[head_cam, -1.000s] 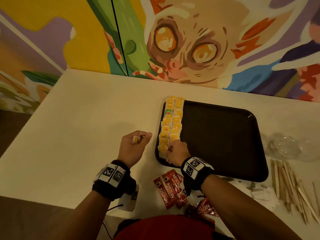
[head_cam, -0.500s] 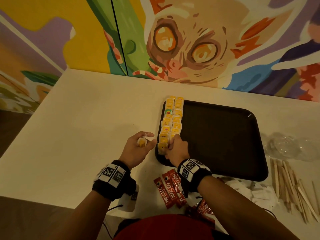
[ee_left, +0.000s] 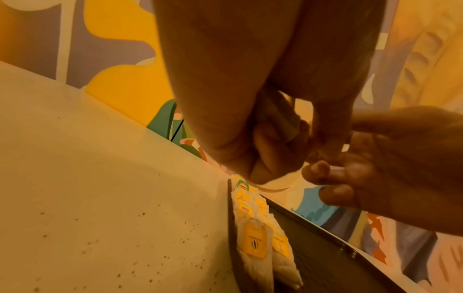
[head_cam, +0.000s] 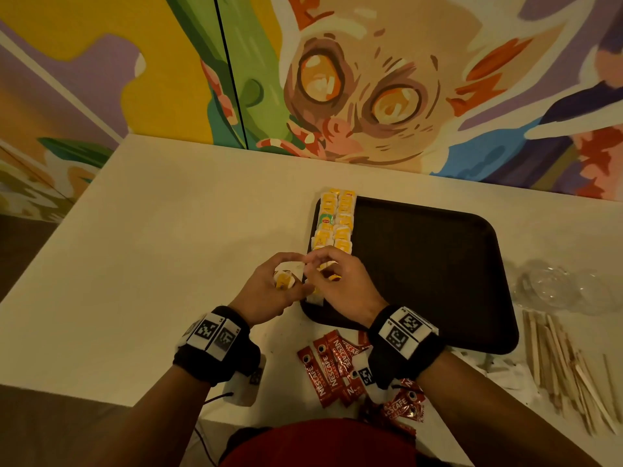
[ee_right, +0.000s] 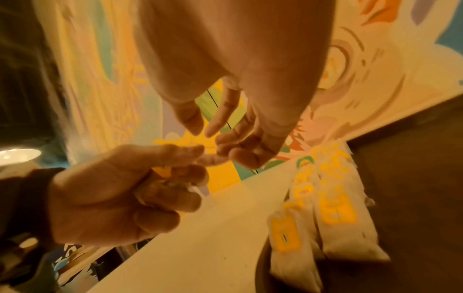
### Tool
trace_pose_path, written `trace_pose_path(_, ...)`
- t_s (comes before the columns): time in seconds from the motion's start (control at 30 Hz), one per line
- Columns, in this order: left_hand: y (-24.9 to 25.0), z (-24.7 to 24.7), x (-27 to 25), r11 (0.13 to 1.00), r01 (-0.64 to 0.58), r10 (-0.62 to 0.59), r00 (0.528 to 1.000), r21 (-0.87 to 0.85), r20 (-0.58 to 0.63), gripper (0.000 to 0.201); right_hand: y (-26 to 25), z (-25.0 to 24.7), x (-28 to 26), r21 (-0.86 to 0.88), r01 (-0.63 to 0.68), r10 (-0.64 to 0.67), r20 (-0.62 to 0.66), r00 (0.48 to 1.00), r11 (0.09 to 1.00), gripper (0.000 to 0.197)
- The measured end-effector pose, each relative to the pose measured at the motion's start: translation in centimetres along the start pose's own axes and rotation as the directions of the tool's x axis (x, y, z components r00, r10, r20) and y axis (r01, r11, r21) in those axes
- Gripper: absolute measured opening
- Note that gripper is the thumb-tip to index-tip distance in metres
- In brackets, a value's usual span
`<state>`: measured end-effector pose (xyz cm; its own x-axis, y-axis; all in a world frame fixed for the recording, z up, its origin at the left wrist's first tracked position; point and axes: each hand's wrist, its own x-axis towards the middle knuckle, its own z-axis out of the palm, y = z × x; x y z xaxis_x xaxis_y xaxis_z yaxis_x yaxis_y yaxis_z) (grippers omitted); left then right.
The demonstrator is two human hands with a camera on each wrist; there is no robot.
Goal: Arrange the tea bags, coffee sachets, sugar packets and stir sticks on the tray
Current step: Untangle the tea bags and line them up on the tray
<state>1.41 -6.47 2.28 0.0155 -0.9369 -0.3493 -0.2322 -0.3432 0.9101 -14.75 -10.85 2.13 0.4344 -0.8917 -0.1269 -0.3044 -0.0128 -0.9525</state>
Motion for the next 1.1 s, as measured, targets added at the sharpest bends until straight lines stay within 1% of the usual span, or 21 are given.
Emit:
trace_pose_path(0.03, 0.1, 0.0, 0.0, 1.0, -0.003, 0.003, 1.0, 0.012, 0.007, 0.048, -0.4, 0.0, -0.2, -0.002, 0.022, -0.022, 0.034, 0.999, 1.0, 0.015)
trace_pose_path(0.1, 0.2, 0.1, 0.0, 0.999, -0.018, 0.017, 1.0, 0.03, 0.024, 0.052, -0.8, -0.1, -0.3, -0.065, 0.046, -0.041, 0.076, 0.996, 0.997, 0.018)
trace_pose_path(0.17, 0.3, 0.1, 0.0, 0.999, -0.03, 0.028, 0.998, 0.024, 0.047, 0.055, -1.3, 0.0, -0.4, -0.108, 0.036, -0.027, 0.09, 0.996, 0.993, 0.019)
trace_pose_path(0.3, 0.4, 0.1, -0.1, 0.999, -0.043, 0.041, 0.994, 0.017, 0.1, 0.056, -1.7, 0.1, -0.4, -0.116, 0.018, -0.003, 0.126, 0.992, 0.993, 0.014)
trace_pose_path(0.37, 0.2, 0.0, 0.1, 0.999, -0.036, 0.035, 0.992, 0.012, 0.118, 0.051, -1.8, 0.2, -0.2, -0.119, 0.009, 0.008, 0.137, 0.99, 0.993, 0.012)
trace_pose_path(0.43, -0.1, 0.1, 0.2, 0.999, -0.04, 0.038, 0.991, 0.011, 0.129, 0.042, -1.6, 0.2, -0.1, -0.124, 0.006, 0.009, 0.12, 0.993, 0.992, 0.01)
trace_pose_path(0.6, -0.4, 0.3, 0.2, 0.999, -0.026, 0.03, 0.994, -0.035, 0.108, 0.018, -0.8, 0.0, -0.1, -0.09, 0.0, 0.004, 0.047, 0.999, 0.996, 0.005)
trace_pose_path(0.7, -0.4, 0.2, 0.0, 0.998, -0.039, 0.043, 0.994, -0.043, 0.101, 0.01, -0.4, -0.3, 0.0, -0.075, -0.025, 0.023, -0.023, 0.999, 0.997, 0.006)
trace_pose_path(0.77, -0.3, 0.1, -0.1, 0.998, -0.044, 0.047, 0.994, -0.033, 0.096, 0.011, -0.3, -0.7, 0.0, -0.052, -0.032, 0.029, -0.052, 0.998, 0.998, 0.008)
trace_pose_path(0.87, -0.3, 0.0, -0.2, 0.998, -0.031, 0.036, 0.995, -0.05, 0.097, 0.016, -0.6, -1.3, -0.2, 0.013, -0.009, 0.01, -0.072, 0.997, 1.0, 0.014)
trace_pose_path(0.97, -0.6, -0.4, -0.1, 1.0, 0.001, 0.0, 0.996, -0.012, 0.086, 0.022, -0.9, -1.9, -0.2, 0.068, 0.013, -0.008, -0.072, 0.997, 0.998, 0.013)
trace_pose_path(1.1, -0.2, -1.1, -0.3, 0.999, -0.027, 0.027, 1.0, -0.031, 0.013, 0.027, -1.3, -2.9, -0.3, 0.088, -0.002, 0.005, -0.037, 0.999, 0.996, 0.013)
